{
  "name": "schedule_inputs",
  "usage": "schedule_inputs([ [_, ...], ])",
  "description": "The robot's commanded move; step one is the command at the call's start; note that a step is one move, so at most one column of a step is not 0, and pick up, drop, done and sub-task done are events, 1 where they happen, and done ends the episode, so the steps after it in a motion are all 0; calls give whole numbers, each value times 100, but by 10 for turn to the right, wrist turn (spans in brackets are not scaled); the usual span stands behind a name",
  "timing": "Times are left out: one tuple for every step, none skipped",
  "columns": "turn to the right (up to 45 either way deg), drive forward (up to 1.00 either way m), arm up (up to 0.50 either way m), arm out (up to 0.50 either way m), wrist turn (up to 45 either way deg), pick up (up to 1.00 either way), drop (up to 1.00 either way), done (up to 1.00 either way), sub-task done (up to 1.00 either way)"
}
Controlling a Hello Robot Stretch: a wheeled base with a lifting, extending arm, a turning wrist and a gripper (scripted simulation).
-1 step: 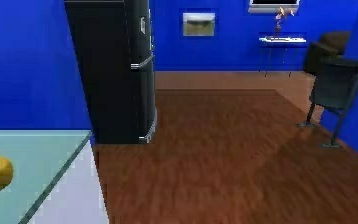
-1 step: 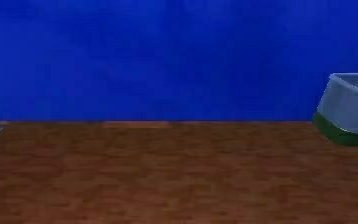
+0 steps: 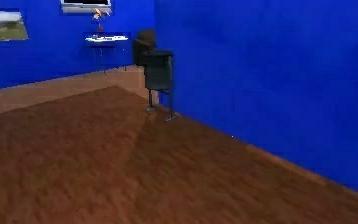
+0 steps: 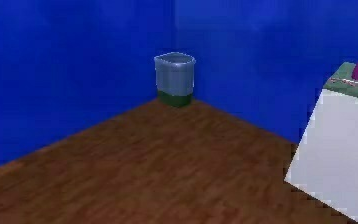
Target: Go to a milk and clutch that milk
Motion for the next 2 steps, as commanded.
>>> schedule_inputs([
  [450, 0, 0, 0, 0, 0, 0, 0, 0],
  [0, 20, 0, 0, 0, 0, 0, 0, 0],
])
